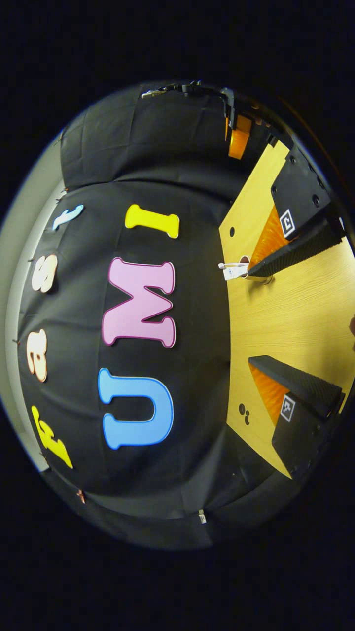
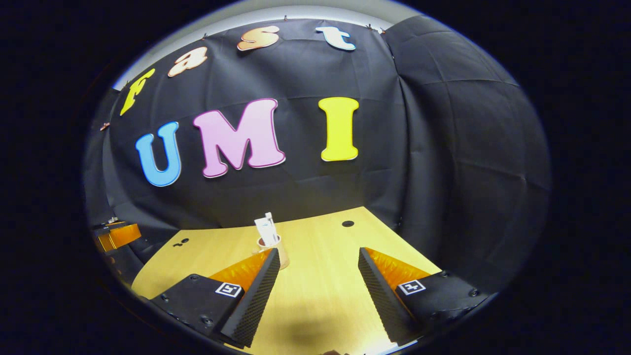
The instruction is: Put the toothbrush and toothpaste on the desktop into the cup, then pick up the cup and place it on the coaster on the desktop.
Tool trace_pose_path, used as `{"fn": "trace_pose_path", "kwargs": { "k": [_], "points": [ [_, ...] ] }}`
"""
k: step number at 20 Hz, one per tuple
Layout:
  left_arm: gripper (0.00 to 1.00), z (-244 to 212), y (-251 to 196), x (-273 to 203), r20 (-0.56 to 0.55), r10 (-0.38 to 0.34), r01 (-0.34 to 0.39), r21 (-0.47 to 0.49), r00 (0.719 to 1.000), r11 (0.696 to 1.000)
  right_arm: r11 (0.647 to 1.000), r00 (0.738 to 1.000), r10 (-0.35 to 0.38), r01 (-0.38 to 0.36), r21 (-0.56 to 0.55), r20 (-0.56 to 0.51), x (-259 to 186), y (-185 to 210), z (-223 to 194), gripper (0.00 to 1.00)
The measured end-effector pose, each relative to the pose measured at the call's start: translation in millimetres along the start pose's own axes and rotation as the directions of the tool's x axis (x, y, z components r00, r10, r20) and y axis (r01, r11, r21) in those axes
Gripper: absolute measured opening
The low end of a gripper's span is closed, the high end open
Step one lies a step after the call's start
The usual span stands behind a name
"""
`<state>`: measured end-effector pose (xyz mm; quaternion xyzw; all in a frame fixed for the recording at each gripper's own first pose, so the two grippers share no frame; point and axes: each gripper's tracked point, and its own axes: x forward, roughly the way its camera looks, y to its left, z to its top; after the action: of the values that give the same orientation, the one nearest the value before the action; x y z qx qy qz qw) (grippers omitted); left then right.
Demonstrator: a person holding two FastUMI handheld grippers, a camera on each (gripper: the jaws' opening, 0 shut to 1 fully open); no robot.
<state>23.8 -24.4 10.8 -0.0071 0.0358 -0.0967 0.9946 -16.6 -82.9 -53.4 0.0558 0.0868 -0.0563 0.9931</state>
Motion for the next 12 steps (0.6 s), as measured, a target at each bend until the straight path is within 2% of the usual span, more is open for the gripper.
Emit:
{"fn": "trace_pose_path", "kwargs": {
  "k": [9, 12],
  "points": [
    [0.97, -34.9, 21.3, -93.0, 0.021, 0.084, -0.079, -0.189, 0.996, 0.979, 0.998, 0.998, 0.057, -0.057, -0.023, -0.02, -72.7, 60.2, -28.5, 0.98],
    [0.97, -33.9, 16.1, -106.2, 0.04, 0.067, -0.059, -0.182, 0.997, 0.982, 0.998, 0.998, 0.062, -0.063, -0.025, -0.022, -80.2, 68.3, -32.8, 0.98]
  ]
}}
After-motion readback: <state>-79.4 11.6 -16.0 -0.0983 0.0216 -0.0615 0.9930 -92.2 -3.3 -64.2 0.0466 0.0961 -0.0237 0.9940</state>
